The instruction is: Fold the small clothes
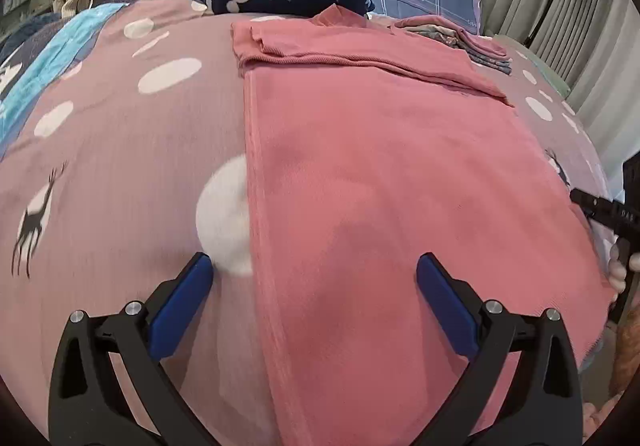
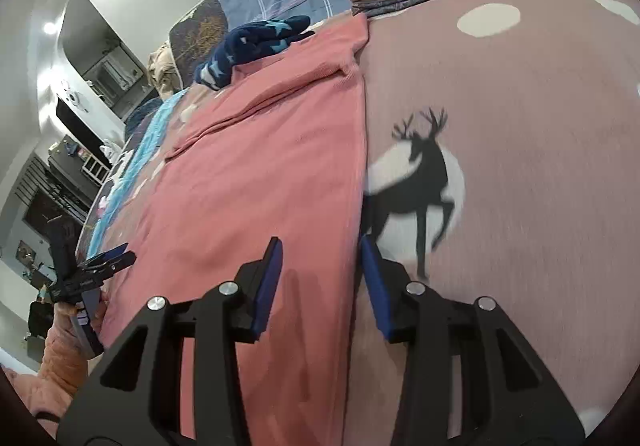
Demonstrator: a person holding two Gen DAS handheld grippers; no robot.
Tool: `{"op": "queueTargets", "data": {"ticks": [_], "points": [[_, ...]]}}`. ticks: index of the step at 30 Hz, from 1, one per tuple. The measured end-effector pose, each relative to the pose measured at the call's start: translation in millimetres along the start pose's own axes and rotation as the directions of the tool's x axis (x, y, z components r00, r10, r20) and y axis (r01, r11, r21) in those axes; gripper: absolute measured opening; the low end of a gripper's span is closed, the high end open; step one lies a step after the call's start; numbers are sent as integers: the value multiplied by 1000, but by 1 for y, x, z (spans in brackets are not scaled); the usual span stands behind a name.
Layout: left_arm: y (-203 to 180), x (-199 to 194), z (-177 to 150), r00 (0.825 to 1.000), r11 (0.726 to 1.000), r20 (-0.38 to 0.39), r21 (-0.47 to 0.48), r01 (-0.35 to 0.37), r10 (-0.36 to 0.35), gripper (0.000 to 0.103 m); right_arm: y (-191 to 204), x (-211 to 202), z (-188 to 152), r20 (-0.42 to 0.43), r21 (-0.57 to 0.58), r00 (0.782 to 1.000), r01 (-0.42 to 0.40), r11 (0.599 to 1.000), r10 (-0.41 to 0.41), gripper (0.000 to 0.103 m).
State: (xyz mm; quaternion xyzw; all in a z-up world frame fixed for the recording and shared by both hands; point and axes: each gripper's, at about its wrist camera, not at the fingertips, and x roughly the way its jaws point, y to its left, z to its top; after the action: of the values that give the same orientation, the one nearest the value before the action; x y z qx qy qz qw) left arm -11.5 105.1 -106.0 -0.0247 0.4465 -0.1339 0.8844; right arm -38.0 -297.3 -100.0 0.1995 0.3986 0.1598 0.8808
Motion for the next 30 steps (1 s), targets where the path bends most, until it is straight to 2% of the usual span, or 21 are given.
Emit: {"op": "queueTargets", "data": {"ticks": [4, 10, 14, 18, 25, 28, 30], "points": [[-4, -11, -14, 999, 999, -9, 10, 39, -39, 101, -1, -15, -19, 8, 6, 999, -33, 999, 33, 41], [-6, -36, -41, 989, 989, -10, 13, 148, -148, 99, -7, -41, -49, 10, 62, 993, -114, 992, 113, 41], [-1, -52, -59, 970, 969, -7, -22, 244, -245, 93, -9, -57, -68, -4, 103, 985, -168, 980, 170, 41], [3, -61, -72, 940, 938, -7, -66, 339, -340, 87, -15, -65, -81, -13, 179, 968, -244, 953, 250, 41], [3, -50, -67, 921, 918, 17, -64, 390, -390, 87, -4, -48, -66, -67, 149, 959, -264, 953, 276, 45], [-1, -46, -64, 922, 920, 14, -56, 387, -387, 86, 5, -38, -57, -86, 144, 963, -242, 959, 256, 46], [0, -52, -69, 922, 920, 0, -63, 386, -387, 81, 8, -40, -59, -90, 149, 968, -218, 964, 233, 46]]}}
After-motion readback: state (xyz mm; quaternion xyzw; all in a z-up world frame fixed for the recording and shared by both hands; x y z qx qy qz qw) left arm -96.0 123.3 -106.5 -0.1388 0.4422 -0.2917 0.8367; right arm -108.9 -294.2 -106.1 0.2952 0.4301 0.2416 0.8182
